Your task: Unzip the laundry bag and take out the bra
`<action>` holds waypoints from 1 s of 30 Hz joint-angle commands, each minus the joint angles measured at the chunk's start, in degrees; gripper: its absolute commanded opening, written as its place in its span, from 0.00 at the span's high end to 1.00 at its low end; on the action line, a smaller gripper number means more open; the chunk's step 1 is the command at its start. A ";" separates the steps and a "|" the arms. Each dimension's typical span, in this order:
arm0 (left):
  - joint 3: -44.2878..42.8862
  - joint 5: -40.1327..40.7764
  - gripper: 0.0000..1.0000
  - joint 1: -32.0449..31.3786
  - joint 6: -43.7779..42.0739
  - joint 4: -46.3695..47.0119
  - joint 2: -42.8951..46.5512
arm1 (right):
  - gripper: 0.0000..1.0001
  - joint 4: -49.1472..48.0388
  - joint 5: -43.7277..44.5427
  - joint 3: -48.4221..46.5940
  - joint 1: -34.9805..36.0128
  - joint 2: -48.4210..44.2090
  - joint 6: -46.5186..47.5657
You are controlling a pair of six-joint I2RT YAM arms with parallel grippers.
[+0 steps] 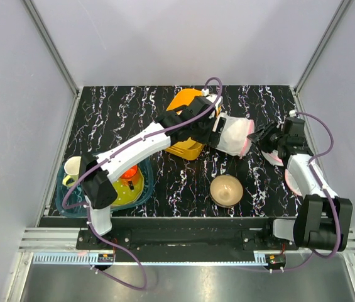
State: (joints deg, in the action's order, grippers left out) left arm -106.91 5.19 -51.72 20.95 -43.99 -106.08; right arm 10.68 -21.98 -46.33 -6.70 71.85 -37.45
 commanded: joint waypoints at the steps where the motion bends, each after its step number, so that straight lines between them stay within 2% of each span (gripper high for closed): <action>1: -2.34 0.17 0.22 -0.39 0.85 1.18 -0.62 | 0.77 -7.59 3.51 0.97 0.11 3.03 -0.25; 4: -1.28 1.66 0.22 -0.39 0.50 1.18 0.35 | 0.85 -8.40 4.40 1.15 0.11 2.77 1.59; 5: -0.93 2.62 0.21 -0.39 0.32 1.10 0.61 | 0.86 -7.43 4.49 0.89 0.11 2.68 2.46; 8: -0.58 4.38 0.22 -0.31 -0.38 1.18 1.67 | 0.99 -4.18 6.41 0.36 0.11 1.10 5.10; 9: -0.58 4.65 0.22 -0.22 -0.47 1.18 1.93 | 1.00 -2.69 7.46 0.45 0.11 -0.38 5.89; 13: -0.66 5.09 0.21 0.13 -1.00 1.18 2.72 | 1.00 3.63 12.82 -0.87 0.11 -5.40 8.00; 18: -0.58 6.50 0.21 1.18 -2.05 0.66 4.39 | 1.00 15.50 27.50 -6.83 0.20 -14.26 13.70; 21: -0.75 6.32 0.21 2.94 -2.40 -0.05 5.36 | 1.00 22.09 35.49 -12.53 1.42 -15.43 17.14; 23: -0.58 6.32 0.21 4.35 -2.49 -0.40 6.41 | 1.00 25.07 43.19 -14.66 4.83 -14.73 18.37; 24: -0.40 6.32 0.21 4.87 -2.58 -0.48 6.85 | 1.00 26.23 46.38 -17.02 10.07 -14.12 18.64; 26: 0.56 6.50 0.21 6.02 -2.67 -0.49 7.73 | 1.00 29.12 53.05 -19.23 13.89 -11.06 18.64; 27: 0.91 6.67 0.21 6.28 -2.67 -0.40 8.69 | 1.00 29.57 53.79 -20.63 16.17 -10.34 18.38; 30: 3.11 7.03 0.20 7.07 -2.32 -0.05 10.27 | 1.00 27.65 49.85 -19.25 16.19 -9.45 16.98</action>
State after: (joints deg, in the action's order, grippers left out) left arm -105.69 10.20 -45.23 19.25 -44.49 -100.40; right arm 34.76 22.15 -65.69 8.54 60.31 -20.80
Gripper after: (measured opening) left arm 0.790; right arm 0.004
